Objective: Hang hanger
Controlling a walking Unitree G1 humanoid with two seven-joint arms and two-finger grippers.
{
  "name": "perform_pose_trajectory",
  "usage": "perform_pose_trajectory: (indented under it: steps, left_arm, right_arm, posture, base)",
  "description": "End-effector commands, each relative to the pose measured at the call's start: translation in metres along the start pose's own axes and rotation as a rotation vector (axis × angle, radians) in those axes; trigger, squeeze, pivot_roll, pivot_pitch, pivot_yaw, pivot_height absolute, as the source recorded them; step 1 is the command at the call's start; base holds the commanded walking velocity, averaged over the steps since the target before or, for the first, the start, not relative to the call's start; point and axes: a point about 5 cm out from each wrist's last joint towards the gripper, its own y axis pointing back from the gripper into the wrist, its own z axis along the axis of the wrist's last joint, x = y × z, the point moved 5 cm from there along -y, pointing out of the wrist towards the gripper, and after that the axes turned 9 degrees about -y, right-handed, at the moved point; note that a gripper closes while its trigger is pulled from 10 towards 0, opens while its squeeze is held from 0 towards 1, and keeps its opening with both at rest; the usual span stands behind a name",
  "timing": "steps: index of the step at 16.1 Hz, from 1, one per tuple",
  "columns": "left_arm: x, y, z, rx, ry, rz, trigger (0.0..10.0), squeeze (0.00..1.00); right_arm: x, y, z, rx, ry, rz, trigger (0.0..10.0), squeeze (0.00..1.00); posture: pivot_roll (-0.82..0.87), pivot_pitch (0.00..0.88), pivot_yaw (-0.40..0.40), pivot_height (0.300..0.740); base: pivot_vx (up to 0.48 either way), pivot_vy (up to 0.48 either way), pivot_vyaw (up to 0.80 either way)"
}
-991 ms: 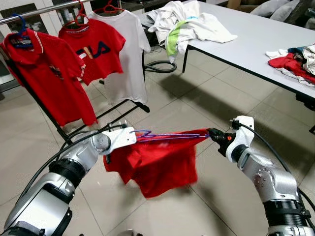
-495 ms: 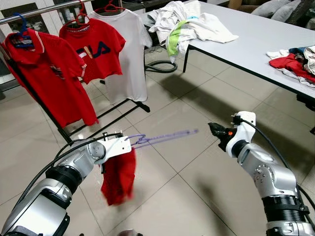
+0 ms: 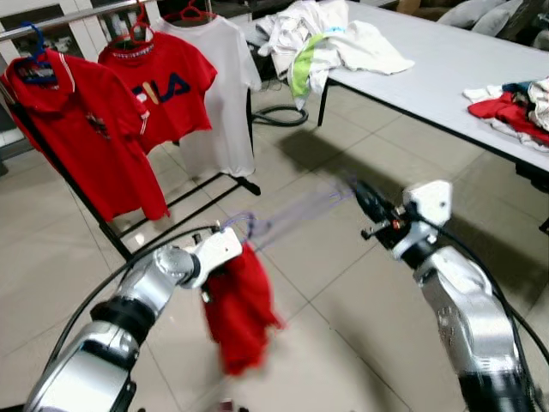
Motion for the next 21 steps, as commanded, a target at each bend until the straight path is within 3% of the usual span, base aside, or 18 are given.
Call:
perform_pose_trajectory:
  steps: [1, 3, 4, 5, 6, 13, 15, 17, 19, 21]
  left_arm:
    - [0.007, 0.006, 0.002, -0.032, 0.032, 0.022, 0.0, 0.00]
    - [0.005, 0.011, -0.012, -0.016, 0.072, 0.039, 0.0, 0.00]
    - [0.006, 0.017, -0.021, -0.011, 0.107, 0.059, 0.0, 0.00]
    - [0.006, 0.020, -0.026, -0.011, 0.128, 0.066, 0.0, 0.00]
    - [0.007, 0.023, -0.028, -0.019, 0.148, 0.082, 0.0, 0.00]
    - [0.019, 0.032, -0.006, -0.134, 0.143, 0.120, 0.0, 0.00]
    - [0.031, 0.041, 0.010, -0.229, 0.135, 0.127, 0.0, 0.00]
    - [0.038, 0.053, 0.034, -0.385, 0.129, 0.091, 0.0, 0.00]
    - [0.040, 0.072, 0.057, -0.526, 0.111, -0.011, 0.0, 0.00]
    - [0.044, 0.085, 0.069, -0.601, 0.101, -0.060, 0.0, 0.00]
  right_arm:
    - [0.012, 0.000, 0.015, -0.067, 0.054, 0.051, 10.0, 0.00]
    - [0.027, 0.003, 0.022, -0.113, 0.162, 0.095, 10.0, 0.00]
    - [0.035, 0.005, 0.024, -0.132, 0.246, 0.130, 10.0, 0.35]
    - [0.040, 0.006, 0.025, -0.140, 0.287, 0.153, 10.0, 0.86]
    - [0.042, 0.007, 0.026, -0.149, 0.284, 0.163, 10.0, 1.00]
    - [0.048, 0.008, 0.017, -0.133, 0.350, 0.215, 10.0, 1.00]
    - [0.047, 0.010, 0.013, -0.118, 0.369, 0.220, 10.0, 1.00]
    - [0.046, 0.013, 0.010, -0.102, 0.371, 0.219, 10.0, 1.00]
    - [0.042, 0.016, 0.001, -0.044, 0.382, 0.229, 10.0, 1.00]
    - [0.039, 0.018, -0.006, -0.007, 0.401, 0.242, 10.0, 1.00]
  posture:
    - [-0.07, 0.000, 0.086, 0.740]
    - [-0.07, 0.000, 0.084, 0.740]
    - [-0.07, 0.000, 0.083, 0.740]
    - [-0.07, 0.000, 0.080, 0.740]
    - [-0.07, 0.000, 0.074, 0.740]
    - [-0.07, 0.000, 0.068, 0.740]
    - [-0.07, 0.000, 0.076, 0.740]
    - [-0.07, 0.000, 0.076, 0.740]
    - [-0.07, 0.000, 0.076, 0.740]
    - [-0.07, 0.000, 0.073, 0.740]
  base:
    - [0.000, 0.000, 0.00]
    - [0.000, 0.000, 0.00]
    - [0.000, 0.000, 0.00]
    - [0.000, 0.000, 0.00]
    - [0.000, 0.000, 0.00]
    - [0.000, 0.000, 0.00]
    - [0.000, 0.000, 0.00]
    - [0.000, 0.000, 0.00]
    - [0.000, 0.000, 0.00]
    - [0.000, 0.000, 0.00]
